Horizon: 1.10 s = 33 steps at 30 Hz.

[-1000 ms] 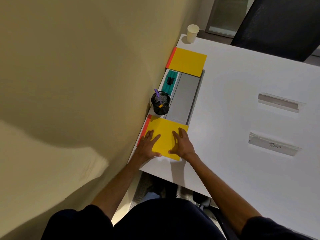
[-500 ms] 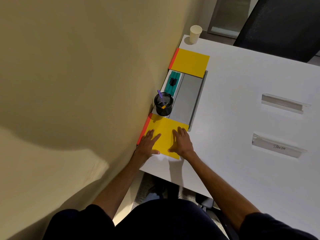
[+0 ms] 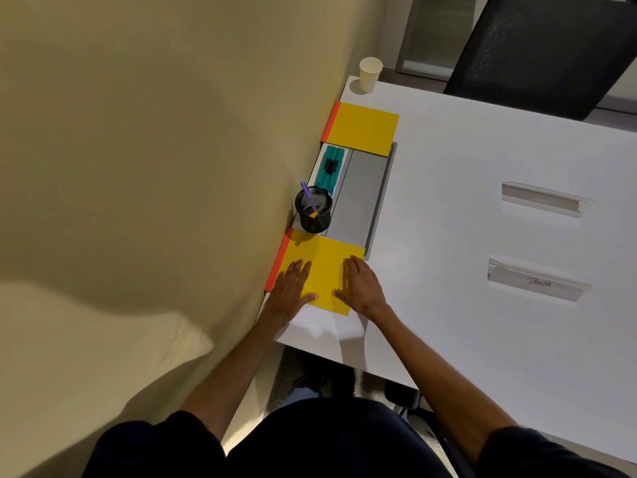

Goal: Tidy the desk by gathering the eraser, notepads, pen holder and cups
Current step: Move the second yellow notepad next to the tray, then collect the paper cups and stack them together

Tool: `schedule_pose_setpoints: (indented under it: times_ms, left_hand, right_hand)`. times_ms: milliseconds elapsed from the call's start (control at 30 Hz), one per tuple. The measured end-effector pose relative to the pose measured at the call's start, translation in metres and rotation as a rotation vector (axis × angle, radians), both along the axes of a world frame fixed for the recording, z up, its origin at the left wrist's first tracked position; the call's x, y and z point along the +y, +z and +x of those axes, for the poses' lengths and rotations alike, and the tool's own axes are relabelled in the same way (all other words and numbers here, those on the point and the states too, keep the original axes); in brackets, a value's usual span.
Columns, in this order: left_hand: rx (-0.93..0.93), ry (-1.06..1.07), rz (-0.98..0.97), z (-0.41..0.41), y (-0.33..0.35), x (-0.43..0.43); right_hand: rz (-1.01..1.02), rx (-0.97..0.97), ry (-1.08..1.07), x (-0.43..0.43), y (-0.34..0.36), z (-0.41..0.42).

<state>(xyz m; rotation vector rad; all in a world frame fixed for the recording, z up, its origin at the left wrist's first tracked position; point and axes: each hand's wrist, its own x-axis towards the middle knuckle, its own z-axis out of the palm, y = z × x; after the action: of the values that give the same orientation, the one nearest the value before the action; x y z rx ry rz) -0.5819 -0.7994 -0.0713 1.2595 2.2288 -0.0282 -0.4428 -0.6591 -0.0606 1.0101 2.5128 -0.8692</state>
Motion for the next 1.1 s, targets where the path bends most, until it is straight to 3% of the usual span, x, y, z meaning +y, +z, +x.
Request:
schedule_pose_setpoints:
  times_ms: [467,767,1100]
  left_hand:
    - [-0.01,0.036,0.182,0.06,0.029,0.023]
    - [0.102,-0.174,0.287,0.079,0.04,0.036]
    - [-0.057,-0.236,0.266,0.109,0.046,0.034]
  right_hand:
    - [0.106,0.129,-0.151,0.009,0.028,0.06]
    - [0.201,0.15,-0.34,0.008,0.048,0.094]
    - [0.268,0.18,-0.641,-0.03,0.066,0.141]
